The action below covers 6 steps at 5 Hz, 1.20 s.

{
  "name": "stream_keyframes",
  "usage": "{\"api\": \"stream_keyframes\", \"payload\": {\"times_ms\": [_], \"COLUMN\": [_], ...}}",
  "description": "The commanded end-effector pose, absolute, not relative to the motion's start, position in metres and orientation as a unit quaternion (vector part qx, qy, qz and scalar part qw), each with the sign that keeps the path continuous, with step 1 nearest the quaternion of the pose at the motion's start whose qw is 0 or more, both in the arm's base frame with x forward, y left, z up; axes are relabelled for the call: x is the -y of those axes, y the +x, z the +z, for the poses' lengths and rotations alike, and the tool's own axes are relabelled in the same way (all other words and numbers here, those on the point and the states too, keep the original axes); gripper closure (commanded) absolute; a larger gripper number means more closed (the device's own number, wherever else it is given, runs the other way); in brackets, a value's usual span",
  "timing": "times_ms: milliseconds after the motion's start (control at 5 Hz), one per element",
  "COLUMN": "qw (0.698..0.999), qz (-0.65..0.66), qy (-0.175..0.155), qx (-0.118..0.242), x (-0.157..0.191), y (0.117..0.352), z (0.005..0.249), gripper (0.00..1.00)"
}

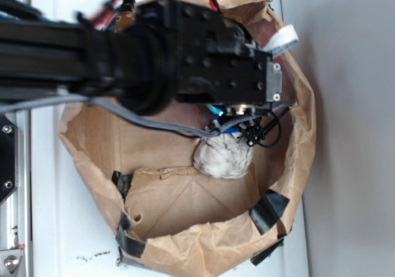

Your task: Grab the blue cloth.

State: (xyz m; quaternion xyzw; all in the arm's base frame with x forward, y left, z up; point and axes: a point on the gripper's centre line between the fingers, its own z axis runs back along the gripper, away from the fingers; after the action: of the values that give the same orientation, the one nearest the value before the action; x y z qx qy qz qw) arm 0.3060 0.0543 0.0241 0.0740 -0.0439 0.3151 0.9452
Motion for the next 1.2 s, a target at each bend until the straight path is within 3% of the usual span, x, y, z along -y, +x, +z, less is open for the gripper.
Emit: {"api": "stream_keyframes", "payload": {"times_ms": [0,200,400,800,1000], "qw": [0.940,0.944,0.950,0.973,0.975], "qz": [0.325,0.314,0.300,0.200,0.180], "qy": [0.074,0.067,0.025,-0.051,-0.056], "qx": [0.066,0.083,0.081,0.103,0.118], "x": [-0.058,-0.060,-0.058,-0.042,-0.045], "y": [0.322,0.322,0.303,0.241,0.220], "z": [0.026,0.041,0.084,0.151,0.163], "gripper": [1.00,1.00,1.00,1.00,1.00]}}
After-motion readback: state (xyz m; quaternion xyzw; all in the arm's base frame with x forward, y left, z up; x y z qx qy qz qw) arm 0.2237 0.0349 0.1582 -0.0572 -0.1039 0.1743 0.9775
